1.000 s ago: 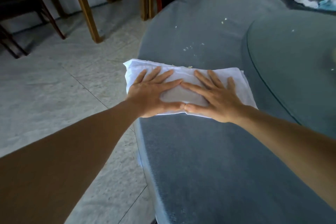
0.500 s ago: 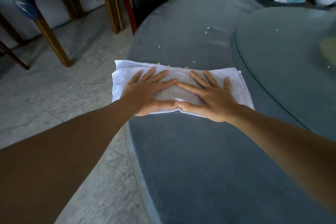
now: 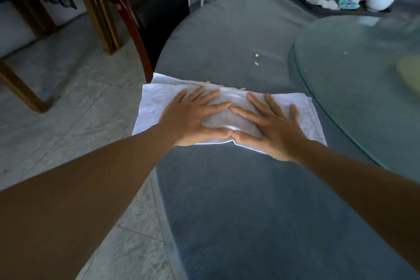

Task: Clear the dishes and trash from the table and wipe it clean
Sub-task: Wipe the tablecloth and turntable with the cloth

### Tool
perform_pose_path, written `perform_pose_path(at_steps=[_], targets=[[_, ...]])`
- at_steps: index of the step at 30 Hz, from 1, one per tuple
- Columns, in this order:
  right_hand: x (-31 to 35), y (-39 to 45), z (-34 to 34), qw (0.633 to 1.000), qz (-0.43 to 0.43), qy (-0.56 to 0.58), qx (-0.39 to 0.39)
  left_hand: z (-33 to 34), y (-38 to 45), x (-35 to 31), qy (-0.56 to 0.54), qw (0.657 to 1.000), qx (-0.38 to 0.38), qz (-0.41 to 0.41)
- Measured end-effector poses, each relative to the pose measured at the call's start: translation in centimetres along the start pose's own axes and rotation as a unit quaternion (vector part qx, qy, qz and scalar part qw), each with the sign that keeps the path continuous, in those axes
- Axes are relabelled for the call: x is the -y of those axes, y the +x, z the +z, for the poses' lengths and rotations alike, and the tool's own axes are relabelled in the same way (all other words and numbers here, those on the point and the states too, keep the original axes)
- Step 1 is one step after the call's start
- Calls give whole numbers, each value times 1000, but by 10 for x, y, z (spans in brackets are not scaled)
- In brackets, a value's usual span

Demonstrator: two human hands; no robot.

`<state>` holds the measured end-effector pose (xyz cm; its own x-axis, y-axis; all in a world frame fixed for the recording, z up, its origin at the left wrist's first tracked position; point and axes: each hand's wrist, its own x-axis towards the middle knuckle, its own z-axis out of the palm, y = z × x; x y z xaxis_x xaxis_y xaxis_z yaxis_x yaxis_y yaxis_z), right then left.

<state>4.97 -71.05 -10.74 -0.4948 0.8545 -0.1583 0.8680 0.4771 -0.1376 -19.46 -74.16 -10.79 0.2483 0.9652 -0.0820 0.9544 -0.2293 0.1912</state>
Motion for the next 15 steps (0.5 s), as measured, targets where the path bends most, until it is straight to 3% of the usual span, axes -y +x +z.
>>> perform_pose_path(at_steps=[15], targets=[[-26, 115, -22, 997, 73, 9, -15, -24, 141, 68, 4, 998, 18, 68]])
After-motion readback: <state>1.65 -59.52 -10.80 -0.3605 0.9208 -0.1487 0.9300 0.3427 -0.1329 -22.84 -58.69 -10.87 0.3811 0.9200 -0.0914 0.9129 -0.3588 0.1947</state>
